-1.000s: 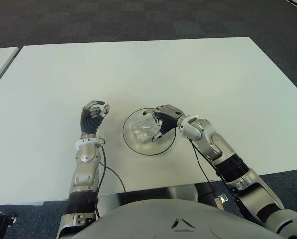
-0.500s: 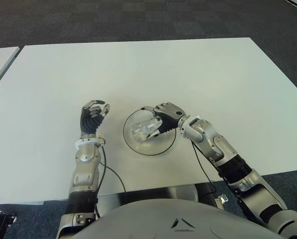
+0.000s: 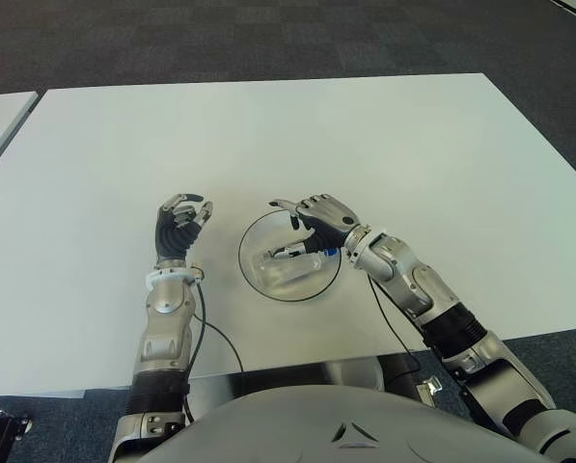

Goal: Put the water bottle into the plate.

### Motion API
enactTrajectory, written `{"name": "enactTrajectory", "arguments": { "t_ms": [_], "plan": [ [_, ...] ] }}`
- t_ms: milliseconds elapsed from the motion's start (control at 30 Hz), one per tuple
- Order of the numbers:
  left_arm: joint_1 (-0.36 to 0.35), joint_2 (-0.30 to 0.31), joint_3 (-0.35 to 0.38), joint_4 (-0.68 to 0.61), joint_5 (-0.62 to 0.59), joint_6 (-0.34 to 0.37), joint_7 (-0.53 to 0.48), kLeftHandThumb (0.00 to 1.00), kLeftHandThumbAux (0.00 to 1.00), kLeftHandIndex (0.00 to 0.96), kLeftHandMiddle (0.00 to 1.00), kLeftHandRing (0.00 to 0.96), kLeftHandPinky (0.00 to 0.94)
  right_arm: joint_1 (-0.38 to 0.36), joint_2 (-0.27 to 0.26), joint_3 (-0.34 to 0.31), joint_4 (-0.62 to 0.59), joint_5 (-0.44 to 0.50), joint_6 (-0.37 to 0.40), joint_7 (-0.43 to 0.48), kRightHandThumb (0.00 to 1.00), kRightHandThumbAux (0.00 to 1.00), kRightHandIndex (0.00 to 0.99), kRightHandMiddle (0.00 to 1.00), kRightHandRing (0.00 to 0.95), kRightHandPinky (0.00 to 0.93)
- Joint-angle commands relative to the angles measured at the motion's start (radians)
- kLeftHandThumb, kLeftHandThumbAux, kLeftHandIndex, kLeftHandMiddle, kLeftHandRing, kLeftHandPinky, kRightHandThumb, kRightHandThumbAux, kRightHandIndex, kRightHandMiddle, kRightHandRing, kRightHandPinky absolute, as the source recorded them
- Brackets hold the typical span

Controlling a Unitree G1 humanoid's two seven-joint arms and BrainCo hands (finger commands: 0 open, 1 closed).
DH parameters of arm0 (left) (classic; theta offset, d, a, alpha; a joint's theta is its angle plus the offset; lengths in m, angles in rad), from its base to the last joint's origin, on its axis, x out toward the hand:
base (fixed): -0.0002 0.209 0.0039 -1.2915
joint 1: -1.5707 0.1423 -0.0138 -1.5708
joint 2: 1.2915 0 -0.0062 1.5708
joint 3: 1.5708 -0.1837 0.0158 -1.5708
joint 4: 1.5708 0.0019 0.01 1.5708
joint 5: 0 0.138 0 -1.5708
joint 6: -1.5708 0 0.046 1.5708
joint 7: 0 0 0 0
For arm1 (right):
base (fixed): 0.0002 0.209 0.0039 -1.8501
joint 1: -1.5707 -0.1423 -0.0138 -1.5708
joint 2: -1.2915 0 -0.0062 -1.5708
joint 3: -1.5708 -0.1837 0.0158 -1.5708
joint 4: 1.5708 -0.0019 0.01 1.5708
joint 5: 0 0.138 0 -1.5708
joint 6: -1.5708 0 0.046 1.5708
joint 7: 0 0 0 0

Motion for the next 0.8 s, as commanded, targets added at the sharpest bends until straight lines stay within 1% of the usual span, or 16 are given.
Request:
{"name": "enactTrajectory", "arguments": {
  "t_ms": [33, 567, 667, 800],
  "plan": [
    [0.003, 0.004, 0.001, 0.008, 0.009, 0.014, -0.003, 0.713, 0.716, 0.439, 0.829, 0.840, 0.843, 0.016, 0.006, -0.006, 0.010, -0.005, 0.008, -0.015, 0.512, 0.136, 0.000, 0.000, 0.000, 0.000],
    [0.003, -0.003, 0.002, 0.011, 0.015, 0.011, 0.009, 0.714, 0.715, 0.439, 0.830, 0.838, 0.839, 0.027, 0.006, -0.011, 0.002, 0.000, 0.014, -0.020, 0.561, 0.131, 0.000, 0.000, 0.000, 0.000],
    [0.006, -0.002, 0.001, 0.004, 0.011, 0.022, 0.001, 0.714, 0.715, 0.439, 0.829, 0.837, 0.839, 0.035, 0.016, -0.021, 0.000, 0.011, 0.016, -0.035, 0.555, 0.133, 0.000, 0.000, 0.000, 0.000],
    [0.010, -0.002, -0.002, -0.004, 0.012, 0.030, -0.001, 0.713, 0.716, 0.439, 0.826, 0.834, 0.834, 0.051, 0.038, -0.040, -0.005, 0.022, 0.023, -0.073, 0.517, 0.153, 0.000, 0.000, 0.000, 0.000]
  ]
}}
